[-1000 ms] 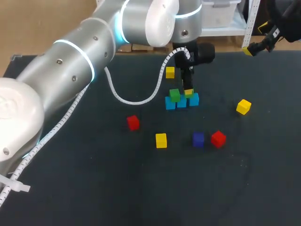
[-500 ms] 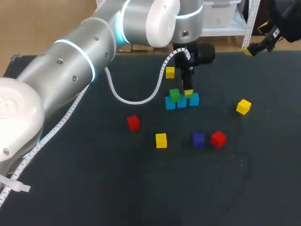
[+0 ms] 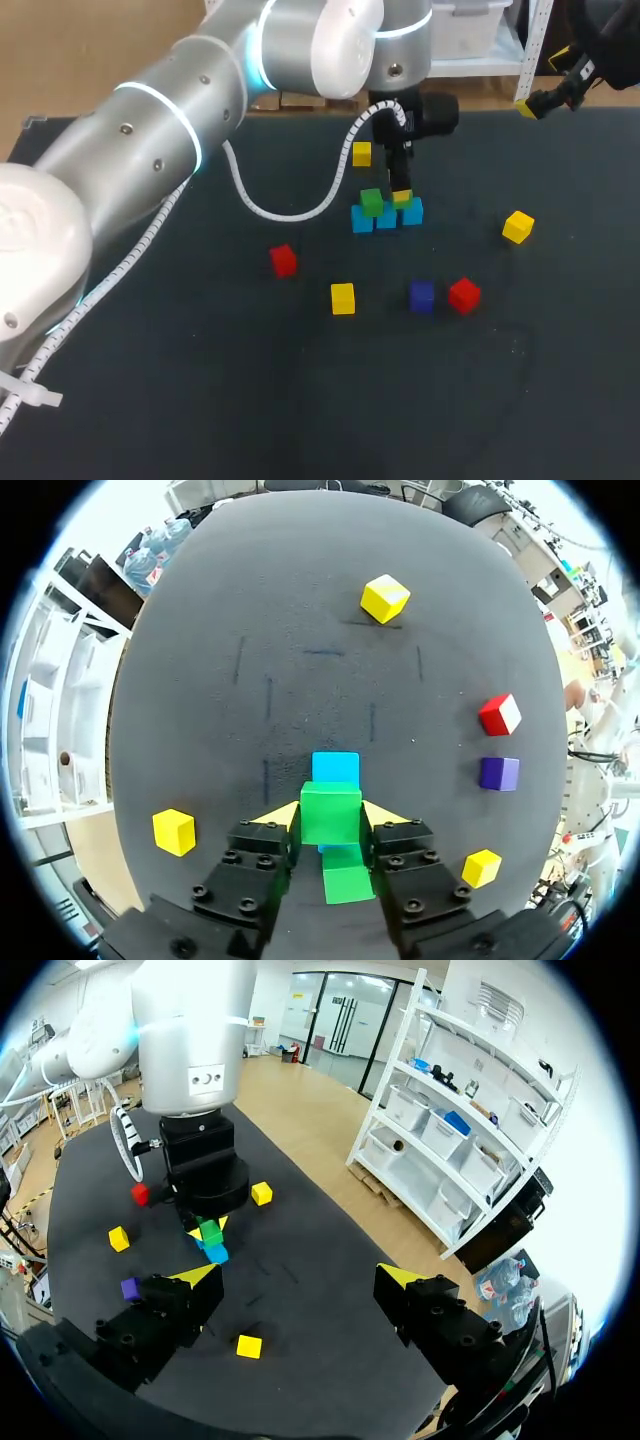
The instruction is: Place the blue cubes, place green cubes on the blue cubes, place the yellow cubes on the green cubes, then place the red cubes on the yellow cubes, and place purple cube on the red cubes.
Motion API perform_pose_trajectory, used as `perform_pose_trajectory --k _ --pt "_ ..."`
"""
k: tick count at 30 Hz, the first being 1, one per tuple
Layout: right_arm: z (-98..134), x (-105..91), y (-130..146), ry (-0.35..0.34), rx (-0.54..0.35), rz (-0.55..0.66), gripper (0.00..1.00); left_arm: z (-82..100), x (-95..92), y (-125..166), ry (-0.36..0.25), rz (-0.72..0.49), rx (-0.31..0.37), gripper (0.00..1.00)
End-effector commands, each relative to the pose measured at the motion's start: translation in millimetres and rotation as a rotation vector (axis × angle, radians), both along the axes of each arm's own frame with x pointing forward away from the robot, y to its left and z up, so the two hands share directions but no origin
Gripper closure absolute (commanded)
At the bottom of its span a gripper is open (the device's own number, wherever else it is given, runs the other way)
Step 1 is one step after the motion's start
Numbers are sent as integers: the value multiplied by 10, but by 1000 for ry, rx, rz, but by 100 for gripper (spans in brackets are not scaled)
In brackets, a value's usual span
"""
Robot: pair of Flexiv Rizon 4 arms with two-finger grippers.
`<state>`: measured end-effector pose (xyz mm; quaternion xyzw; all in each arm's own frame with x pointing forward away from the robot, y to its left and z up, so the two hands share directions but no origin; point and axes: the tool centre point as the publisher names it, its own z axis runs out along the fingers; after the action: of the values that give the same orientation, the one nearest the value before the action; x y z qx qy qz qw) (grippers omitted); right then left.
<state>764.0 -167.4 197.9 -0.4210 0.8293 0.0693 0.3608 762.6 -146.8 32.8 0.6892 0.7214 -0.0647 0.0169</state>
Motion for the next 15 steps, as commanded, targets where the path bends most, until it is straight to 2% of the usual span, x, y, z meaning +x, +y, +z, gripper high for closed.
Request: perform_pose_trajectory --k 1,11,13,15 --pt "0 0 1 0 0 0 0 0 -46 23 -8 1 -2 91" --pt "0 0 1 0 0 0 0 -23 -58 23 -6 1 3 89" --pt "0 0 1 0 0 0 0 -30 -52 29 -7 2 4 85" --pt "0 0 1 0 0 0 0 -33 -49 30 -8 2 6 75"
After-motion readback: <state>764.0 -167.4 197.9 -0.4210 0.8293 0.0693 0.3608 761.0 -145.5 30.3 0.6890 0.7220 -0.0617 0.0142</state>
